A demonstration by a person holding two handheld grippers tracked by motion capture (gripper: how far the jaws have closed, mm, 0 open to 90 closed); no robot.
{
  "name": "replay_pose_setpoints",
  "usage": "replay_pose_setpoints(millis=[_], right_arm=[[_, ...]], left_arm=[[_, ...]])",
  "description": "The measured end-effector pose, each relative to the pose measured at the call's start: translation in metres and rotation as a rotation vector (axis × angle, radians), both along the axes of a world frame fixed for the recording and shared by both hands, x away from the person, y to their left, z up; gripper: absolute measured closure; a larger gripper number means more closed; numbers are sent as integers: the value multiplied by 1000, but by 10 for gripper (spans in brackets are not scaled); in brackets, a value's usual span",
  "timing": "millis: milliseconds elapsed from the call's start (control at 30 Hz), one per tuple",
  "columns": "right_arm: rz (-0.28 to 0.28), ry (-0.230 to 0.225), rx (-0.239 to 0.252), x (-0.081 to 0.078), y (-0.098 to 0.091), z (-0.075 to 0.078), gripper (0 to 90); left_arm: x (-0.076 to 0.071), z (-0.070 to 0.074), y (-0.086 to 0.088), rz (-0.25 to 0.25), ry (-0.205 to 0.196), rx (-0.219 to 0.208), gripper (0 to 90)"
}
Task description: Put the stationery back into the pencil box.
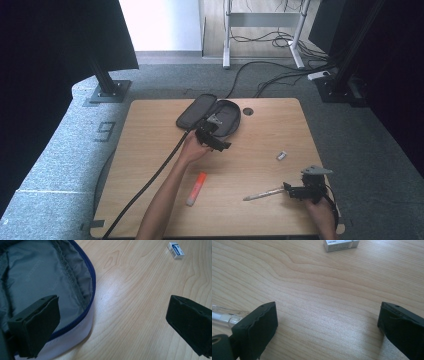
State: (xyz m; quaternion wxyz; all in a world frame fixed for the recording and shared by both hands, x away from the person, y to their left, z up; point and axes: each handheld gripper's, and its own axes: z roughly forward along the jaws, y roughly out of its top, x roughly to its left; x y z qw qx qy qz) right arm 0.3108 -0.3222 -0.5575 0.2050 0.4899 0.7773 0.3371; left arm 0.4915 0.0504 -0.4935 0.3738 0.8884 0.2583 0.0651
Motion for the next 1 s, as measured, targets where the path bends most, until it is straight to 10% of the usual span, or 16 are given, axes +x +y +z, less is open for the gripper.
replay_pose_setpoints(millis=[600, 1000], right_arm=[[-1, 1, 1, 0, 0, 0, 25], [-1, 1, 1, 0, 0, 0, 25]], left_arm=[[6, -17, -9, 3, 117, 38, 148], [-2, -18, -14, 45, 20, 114, 459]])
